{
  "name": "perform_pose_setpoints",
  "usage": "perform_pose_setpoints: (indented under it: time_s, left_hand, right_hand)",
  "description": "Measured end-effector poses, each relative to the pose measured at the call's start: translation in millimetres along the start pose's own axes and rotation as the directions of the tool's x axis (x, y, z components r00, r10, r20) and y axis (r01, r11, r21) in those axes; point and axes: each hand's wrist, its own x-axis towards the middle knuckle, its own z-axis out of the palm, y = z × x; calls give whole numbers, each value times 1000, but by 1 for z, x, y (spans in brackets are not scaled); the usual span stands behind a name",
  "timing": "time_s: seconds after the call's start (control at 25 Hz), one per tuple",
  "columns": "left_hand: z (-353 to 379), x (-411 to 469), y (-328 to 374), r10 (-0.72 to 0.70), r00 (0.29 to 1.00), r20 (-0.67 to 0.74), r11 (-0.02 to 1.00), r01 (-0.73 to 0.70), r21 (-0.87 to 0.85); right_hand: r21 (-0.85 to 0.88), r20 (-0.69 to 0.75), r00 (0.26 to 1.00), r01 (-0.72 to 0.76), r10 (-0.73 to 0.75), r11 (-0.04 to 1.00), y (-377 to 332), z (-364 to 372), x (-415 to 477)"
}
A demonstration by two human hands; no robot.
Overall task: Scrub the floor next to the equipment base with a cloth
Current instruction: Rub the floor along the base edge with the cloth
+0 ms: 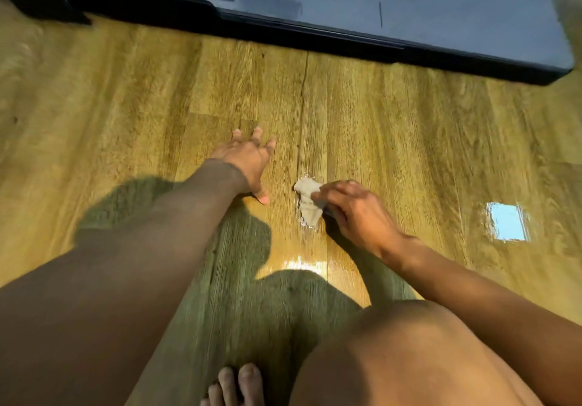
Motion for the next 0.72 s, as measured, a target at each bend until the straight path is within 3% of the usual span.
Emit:
perform_pose_setpoints:
  time_s: [0.16, 0.36, 0.44, 0.52, 0.6, 0.72]
  left_hand:
    - [3, -7, -15, -54, 998, 16, 998, 54, -41]
    - [6, -11, -32, -45, 998, 33, 997, 47, -59]
    - [8, -11, -39, -96, 995, 28, 995, 97, -37]
    - [11, -9, -41, -102, 994, 28, 993, 103, -50]
    - [14, -6, -43, -88, 996, 33, 993, 91, -72]
    - [14, -3, -48, -78, 996, 39, 993, 81, -88]
  right_hand:
    - [70, 121, 961, 243, -250, 968, -16, 2, -48]
    - [76, -25, 999, -31, 33, 997, -9, 1, -1]
    - [44, 6, 994, 109, -109, 993, -22, 10, -19]
    - [63, 122, 937, 321, -327, 945, -35, 16, -40]
    - [64, 189, 893, 403, -408, 913, -32, 12, -24]
    - [9, 75, 964, 254, -254, 967, -20, 5, 30]
